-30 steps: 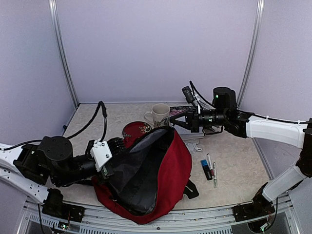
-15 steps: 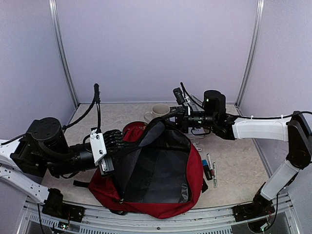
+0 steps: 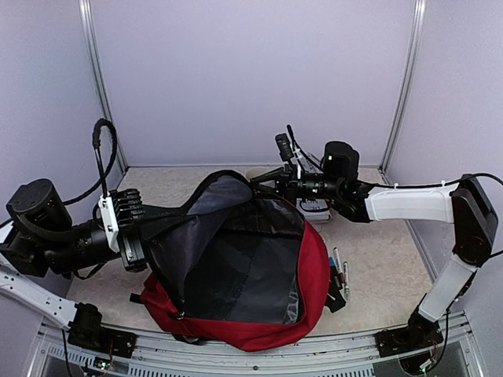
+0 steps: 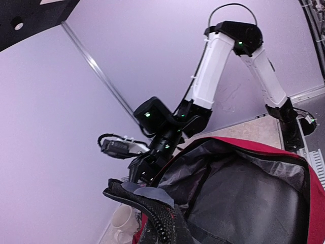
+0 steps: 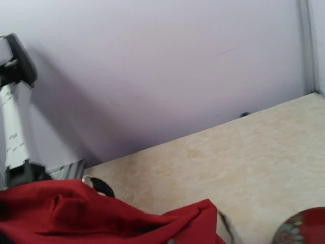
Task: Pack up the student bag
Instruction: Unzip the largest pocket of the student bag.
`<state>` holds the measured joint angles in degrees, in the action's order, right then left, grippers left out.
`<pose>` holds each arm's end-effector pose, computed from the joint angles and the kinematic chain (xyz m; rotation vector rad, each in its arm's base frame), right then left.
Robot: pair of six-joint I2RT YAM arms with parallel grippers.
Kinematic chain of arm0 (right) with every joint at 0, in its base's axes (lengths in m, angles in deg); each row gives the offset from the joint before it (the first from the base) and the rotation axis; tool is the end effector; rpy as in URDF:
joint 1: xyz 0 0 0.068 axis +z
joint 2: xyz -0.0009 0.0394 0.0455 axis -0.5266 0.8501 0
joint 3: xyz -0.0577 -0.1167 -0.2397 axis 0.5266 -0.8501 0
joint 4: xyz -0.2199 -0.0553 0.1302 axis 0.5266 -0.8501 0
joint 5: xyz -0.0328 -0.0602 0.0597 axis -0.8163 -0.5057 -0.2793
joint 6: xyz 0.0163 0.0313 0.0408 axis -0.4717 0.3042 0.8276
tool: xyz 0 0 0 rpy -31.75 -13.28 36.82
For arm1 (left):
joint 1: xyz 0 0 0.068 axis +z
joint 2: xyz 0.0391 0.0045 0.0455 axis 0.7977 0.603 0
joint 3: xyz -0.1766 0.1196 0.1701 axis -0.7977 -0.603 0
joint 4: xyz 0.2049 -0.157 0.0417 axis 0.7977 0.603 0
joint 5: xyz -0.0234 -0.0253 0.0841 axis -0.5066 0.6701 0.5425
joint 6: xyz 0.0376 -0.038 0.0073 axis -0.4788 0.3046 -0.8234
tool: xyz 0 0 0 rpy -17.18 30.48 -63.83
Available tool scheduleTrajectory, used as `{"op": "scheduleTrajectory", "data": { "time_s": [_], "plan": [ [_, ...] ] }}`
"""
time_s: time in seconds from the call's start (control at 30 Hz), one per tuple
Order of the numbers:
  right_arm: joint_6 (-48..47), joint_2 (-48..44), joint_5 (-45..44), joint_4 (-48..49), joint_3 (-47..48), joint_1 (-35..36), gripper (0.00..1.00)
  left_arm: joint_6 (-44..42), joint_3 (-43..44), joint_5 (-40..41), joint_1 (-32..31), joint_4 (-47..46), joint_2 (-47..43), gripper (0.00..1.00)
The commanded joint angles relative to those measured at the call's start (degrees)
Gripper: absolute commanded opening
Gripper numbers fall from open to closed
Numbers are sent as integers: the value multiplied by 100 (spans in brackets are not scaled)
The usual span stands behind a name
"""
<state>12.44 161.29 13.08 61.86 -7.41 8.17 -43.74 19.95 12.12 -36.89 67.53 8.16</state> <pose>0.2794 0.2660 0.2896 -0.9451 1.4855 1.3582 0.0149 -0.1858 0.4048 1.1979 1.0082 -0.4500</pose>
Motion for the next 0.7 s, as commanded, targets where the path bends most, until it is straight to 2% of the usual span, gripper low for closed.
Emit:
{"op": "scheduleTrajectory", "data": {
  "time_s": [0.0,0.13,0.27,0.33,0.47,0.67],
  "plan": [
    [-92,-482,-1458,-98,-426,-347,0,11,29,212,315,-830,-676,0],
    [-122,-1211,-1856,-178,-1152,-347,0,579,-29,-679,1042,-723,-819,0],
    [86,-1918,-2042,63,-2029,-317,0,744,114,-986,1228,-212,-463,0],
    [233,-2085,-2055,495,-2467,-276,0,754,120,-1432,1273,-71,-98,0],
    [676,-1842,-1985,1527,-3033,-215,0,652,161,-2878,1277,-225,607,0],
    [947,-1343,-2672,1843,-3422,-339,0,634,-35,-3264,1395,-230,590,0]
  ]
}}
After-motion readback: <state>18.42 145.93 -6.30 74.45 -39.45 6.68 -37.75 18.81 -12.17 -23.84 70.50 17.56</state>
